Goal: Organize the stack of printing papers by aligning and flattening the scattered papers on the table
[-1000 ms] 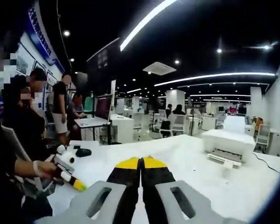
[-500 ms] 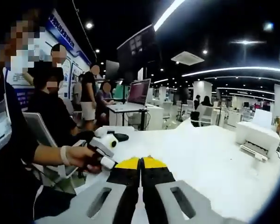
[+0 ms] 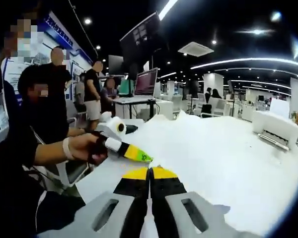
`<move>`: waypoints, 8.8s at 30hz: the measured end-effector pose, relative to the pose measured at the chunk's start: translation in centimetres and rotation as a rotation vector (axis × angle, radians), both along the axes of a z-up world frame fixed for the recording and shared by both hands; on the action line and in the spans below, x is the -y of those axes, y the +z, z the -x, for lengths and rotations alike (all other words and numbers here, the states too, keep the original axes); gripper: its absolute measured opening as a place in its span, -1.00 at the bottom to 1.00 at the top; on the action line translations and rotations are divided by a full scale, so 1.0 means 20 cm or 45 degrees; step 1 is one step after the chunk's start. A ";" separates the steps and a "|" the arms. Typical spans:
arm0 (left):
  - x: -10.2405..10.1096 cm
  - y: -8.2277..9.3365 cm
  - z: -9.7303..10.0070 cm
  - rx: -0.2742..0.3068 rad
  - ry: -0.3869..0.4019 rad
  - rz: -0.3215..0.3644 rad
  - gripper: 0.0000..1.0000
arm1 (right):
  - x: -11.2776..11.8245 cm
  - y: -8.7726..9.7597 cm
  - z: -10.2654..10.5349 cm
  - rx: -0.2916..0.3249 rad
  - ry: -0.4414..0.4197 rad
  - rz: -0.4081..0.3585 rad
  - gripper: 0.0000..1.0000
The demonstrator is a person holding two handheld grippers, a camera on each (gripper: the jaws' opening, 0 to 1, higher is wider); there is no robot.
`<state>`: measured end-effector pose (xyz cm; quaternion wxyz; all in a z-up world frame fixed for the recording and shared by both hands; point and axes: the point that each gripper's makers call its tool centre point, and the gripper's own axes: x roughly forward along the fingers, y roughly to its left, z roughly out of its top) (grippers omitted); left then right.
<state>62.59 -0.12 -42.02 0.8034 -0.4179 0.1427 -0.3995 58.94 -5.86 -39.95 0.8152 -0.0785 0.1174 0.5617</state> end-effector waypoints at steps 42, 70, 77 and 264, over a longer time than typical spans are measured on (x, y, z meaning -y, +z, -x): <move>0.04 -0.03 0.03 -0.022 -0.059 -0.033 -0.73 | -0.36 -0.21 0.53 -0.131 0.320 -0.043 -1.00; 0.02 -0.04 0.02 -0.057 -0.048 -0.017 -0.86 | -0.38 -0.19 0.48 -0.104 0.300 -0.106 -0.53; 0.02 -0.04 0.03 -0.059 -0.046 -0.015 -0.86 | -0.17 -0.08 0.31 -0.101 0.165 -0.161 -0.48; -0.01 -0.05 0.01 -0.138 -0.039 0.071 -0.76 | -0.15 -0.26 0.30 1.342 0.150 0.888 -1.00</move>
